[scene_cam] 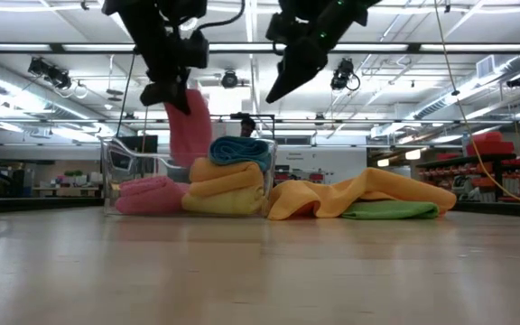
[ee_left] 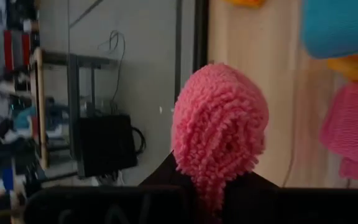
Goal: Fold microfiber towels
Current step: Put the folded pink microfiber cloth into the transparent bin
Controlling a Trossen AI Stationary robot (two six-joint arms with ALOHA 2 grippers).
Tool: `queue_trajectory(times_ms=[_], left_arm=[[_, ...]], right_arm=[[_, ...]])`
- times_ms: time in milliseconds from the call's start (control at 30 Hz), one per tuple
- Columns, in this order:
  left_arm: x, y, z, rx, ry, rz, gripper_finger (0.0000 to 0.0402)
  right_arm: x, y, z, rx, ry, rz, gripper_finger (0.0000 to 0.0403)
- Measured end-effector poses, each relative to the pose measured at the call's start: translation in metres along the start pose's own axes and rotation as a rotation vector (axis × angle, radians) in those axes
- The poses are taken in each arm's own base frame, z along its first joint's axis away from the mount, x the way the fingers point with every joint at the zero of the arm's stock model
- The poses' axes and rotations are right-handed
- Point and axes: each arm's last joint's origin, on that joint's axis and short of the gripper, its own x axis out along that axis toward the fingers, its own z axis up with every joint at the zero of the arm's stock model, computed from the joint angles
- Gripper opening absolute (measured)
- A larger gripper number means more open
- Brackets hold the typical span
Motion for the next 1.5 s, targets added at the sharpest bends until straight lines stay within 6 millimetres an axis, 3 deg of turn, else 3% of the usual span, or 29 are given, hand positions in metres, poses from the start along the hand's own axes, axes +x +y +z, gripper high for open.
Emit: queue_trajectory(times_ms=[233,533,800,1033,1233,1500], left_arm=[[-0.003,-0.031,0.012,0.153,0.016,-0.074,0.0027],[-0.027,-0.06,0.018,0.174,-0.04,-0.194,0.0021],[-0.013,-0.081,0.017,0.11,0.063,-0.321,0.0032],[-0.001,-0.097,0.018,0.053,0.145,-0.409,0.0026],[0.0,-0.1,0.02,-0.002,0.147,-0.451,0.0072],[-0.005,-0.099,0.025,-0.063,0.126,-0.611,0.0194]], right_arm=[[-0.013,0.012,-0.022,0.046,-0.07,-0.027,0.0213],[-0.021,0.042,-0.028,0.04,-0.1,0.026,0.0213],[-0.022,0.062,-0.02,0.0,-0.138,0.063,0.0213],[-0.022,0.064,-0.02,0.007,-0.137,0.068,0.0213],[-0.021,0.064,-0.02,0.008,-0.135,0.069,0.0213],[-0.021,0.064,-0.021,0.008,-0.131,0.07,0.0213]])
